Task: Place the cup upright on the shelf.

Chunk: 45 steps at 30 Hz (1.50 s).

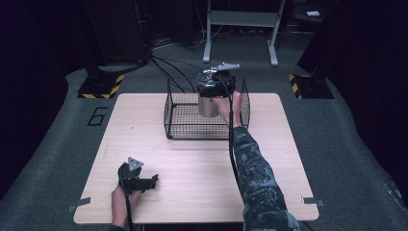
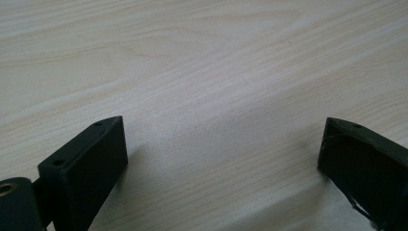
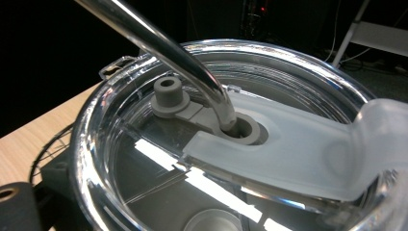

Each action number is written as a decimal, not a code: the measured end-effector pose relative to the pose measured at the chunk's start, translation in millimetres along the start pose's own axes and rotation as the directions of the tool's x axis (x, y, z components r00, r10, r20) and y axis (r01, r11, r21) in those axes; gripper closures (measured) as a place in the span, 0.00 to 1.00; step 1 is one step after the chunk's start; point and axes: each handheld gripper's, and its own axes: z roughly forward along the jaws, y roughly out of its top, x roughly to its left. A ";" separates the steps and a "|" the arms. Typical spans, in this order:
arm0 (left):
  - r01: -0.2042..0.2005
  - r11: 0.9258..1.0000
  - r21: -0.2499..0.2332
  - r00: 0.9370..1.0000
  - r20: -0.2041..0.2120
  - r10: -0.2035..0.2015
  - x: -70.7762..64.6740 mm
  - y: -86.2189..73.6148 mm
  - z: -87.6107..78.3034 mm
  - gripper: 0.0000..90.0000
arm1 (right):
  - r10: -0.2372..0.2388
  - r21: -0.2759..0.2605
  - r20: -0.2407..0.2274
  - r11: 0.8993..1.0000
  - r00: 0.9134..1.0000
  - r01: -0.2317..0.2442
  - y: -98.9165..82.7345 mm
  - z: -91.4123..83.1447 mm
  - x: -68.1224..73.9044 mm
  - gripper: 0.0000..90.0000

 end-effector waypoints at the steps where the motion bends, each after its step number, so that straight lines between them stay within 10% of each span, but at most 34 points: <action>1: 0.005 1.000 -0.004 1.000 -0.001 -0.005 -0.3 -0.1 0.3 0.04 | 0.002 0.001 0.004 1.000 1.000 -0.002 -0.7 1.5 -0.7 0.04; 45: 0.001 1.000 0.001 1.000 0.001 -0.001 0.0 0.0 -0.1 0.04 | 0.050 0.134 0.050 0.989 0.997 -0.057 -52.9 64.5 -9.8 0.04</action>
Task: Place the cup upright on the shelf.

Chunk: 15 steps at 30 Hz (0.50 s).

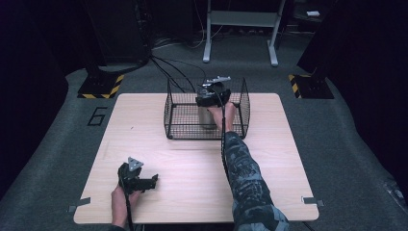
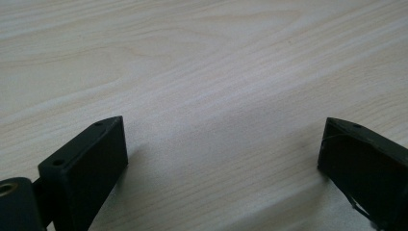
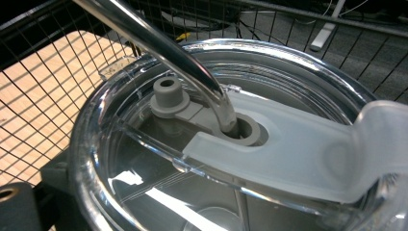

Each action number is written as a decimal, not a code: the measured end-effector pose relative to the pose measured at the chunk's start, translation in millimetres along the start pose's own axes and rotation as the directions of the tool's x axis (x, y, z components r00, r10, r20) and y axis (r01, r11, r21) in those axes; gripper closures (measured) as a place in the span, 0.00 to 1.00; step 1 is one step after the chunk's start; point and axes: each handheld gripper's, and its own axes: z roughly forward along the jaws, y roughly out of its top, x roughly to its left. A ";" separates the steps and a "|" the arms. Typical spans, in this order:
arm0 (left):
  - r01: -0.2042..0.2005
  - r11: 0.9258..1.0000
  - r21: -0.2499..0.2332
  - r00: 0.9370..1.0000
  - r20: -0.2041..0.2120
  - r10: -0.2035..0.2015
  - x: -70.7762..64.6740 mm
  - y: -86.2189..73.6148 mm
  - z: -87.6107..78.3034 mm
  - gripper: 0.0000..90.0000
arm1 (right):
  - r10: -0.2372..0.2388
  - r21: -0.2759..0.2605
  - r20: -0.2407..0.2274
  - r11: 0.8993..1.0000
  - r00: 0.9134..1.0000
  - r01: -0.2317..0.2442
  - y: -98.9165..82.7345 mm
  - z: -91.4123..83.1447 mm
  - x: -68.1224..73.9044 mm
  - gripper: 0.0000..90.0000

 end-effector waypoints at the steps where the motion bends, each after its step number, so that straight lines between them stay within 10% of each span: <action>1: 0.000 1.000 0.000 1.000 0.000 0.000 0.0 0.0 0.0 0.04 | -0.008 0.000 0.001 1.000 1.000 0.008 -0.6 0.8 -0.5 0.04; 15: -0.009 1.000 0.002 1.000 -0.001 0.009 0.5 0.1 -0.2 0.04 | 0.028 -0.009 -0.017 1.000 0.999 -0.028 -13.4 -8.3 -5.8 0.04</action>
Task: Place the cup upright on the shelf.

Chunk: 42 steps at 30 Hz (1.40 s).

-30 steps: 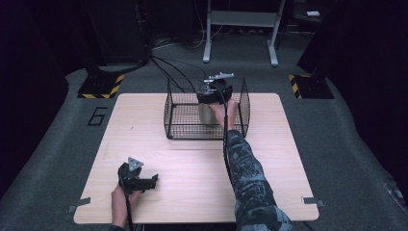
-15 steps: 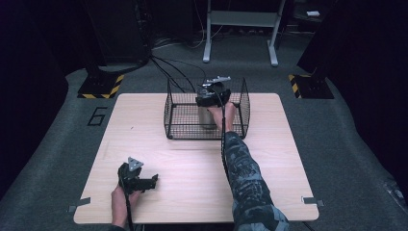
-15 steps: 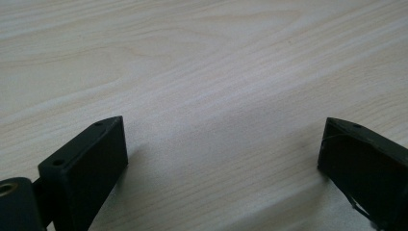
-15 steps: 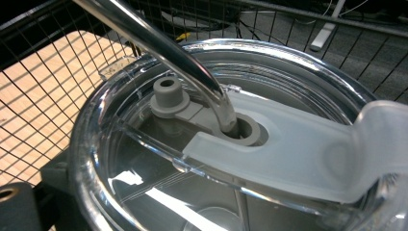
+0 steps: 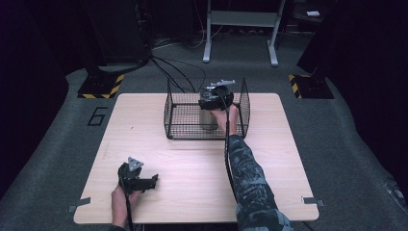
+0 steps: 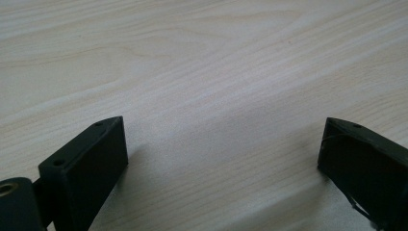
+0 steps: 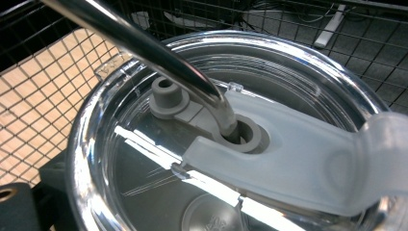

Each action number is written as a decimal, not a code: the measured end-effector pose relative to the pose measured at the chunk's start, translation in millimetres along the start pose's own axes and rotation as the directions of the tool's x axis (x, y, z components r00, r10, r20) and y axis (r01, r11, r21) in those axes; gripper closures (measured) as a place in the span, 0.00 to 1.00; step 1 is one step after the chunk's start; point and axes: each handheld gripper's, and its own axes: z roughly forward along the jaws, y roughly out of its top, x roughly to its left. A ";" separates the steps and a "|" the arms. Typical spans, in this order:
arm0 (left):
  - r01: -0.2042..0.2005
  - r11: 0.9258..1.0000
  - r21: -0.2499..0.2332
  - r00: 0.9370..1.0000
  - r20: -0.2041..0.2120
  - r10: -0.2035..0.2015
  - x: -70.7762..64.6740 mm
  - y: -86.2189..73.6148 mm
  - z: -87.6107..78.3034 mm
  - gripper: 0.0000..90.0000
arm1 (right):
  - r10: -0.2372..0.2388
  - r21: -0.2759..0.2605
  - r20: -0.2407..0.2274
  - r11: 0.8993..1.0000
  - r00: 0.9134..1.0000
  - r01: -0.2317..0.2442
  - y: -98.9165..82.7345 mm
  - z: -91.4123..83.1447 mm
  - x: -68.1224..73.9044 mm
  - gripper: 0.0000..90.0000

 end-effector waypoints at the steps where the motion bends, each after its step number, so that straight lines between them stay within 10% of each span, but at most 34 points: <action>1: 0.000 1.000 0.000 1.000 0.000 0.000 0.0 0.0 0.0 0.04 | -0.017 -0.001 0.002 1.000 1.000 0.017 0.0 -0.4 1.0 0.04; 21: -0.002 1.000 -0.002 1.000 -0.002 0.002 0.1 0.0 0.1 0.04 | -0.046 0.054 0.021 0.998 0.999 0.044 4.3 -10.8 9.8 0.00; 42: 0.000 1.000 -0.002 1.000 -0.001 0.000 0.1 0.0 0.1 0.04 | -0.107 0.034 -0.029 0.994 0.994 0.108 6.7 -86.1 13.4 0.00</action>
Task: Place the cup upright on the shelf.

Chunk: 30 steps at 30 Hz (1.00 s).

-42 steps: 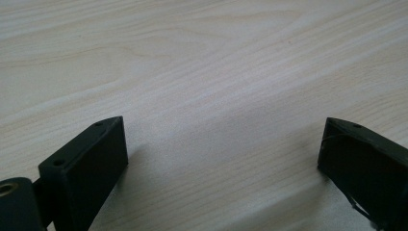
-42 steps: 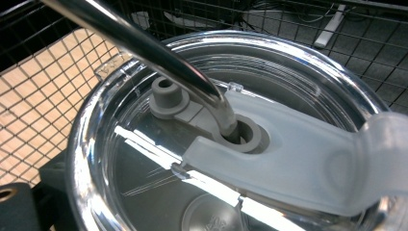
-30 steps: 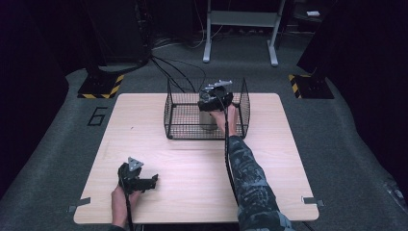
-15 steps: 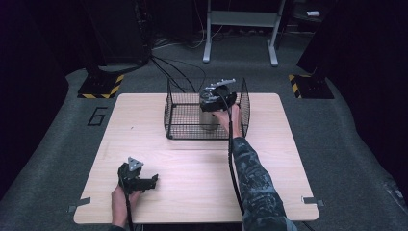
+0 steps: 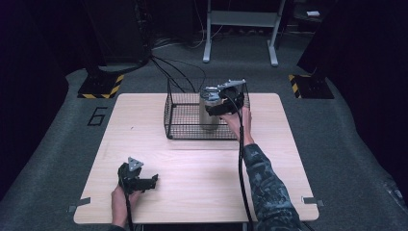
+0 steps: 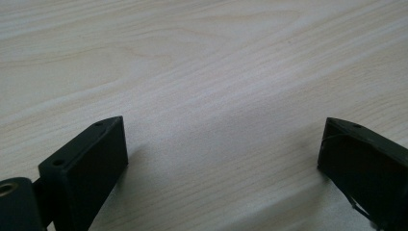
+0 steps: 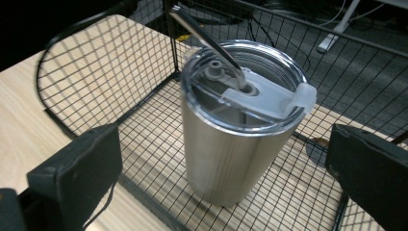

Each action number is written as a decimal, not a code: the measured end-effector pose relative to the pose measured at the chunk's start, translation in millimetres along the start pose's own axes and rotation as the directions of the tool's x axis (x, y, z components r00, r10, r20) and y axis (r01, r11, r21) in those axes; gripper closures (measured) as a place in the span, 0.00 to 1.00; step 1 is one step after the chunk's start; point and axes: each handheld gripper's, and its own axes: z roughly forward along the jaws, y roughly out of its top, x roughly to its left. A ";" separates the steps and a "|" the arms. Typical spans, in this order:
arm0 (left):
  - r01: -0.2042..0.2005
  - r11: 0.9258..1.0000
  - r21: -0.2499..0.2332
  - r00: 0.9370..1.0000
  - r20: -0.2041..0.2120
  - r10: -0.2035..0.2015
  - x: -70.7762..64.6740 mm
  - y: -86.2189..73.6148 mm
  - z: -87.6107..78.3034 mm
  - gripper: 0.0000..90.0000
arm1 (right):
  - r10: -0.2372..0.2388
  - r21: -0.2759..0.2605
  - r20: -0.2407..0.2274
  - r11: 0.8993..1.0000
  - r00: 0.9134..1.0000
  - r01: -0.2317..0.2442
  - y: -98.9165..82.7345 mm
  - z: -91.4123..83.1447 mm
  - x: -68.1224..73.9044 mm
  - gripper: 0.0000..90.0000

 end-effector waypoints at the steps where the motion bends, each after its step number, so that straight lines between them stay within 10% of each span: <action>1: 0.004 1.000 -0.003 1.000 -0.001 -0.004 -0.2 0.0 0.2 0.04 | -0.002 -0.005 0.001 1.000 1.000 0.002 -0.6 -4.5 1.7 0.00; 15: 0.008 1.000 -0.006 1.000 -0.002 -0.008 -0.5 -0.1 0.4 0.04 | -0.069 -0.036 0.000 0.997 0.998 0.069 -25.1 -64.2 14.5 0.00; 30: 0.007 1.000 -0.007 1.000 -0.002 -0.007 -0.6 -0.1 0.4 0.04 | -0.062 -0.002 0.057 0.998 0.996 0.062 -90.9 -106.9 7.5 0.00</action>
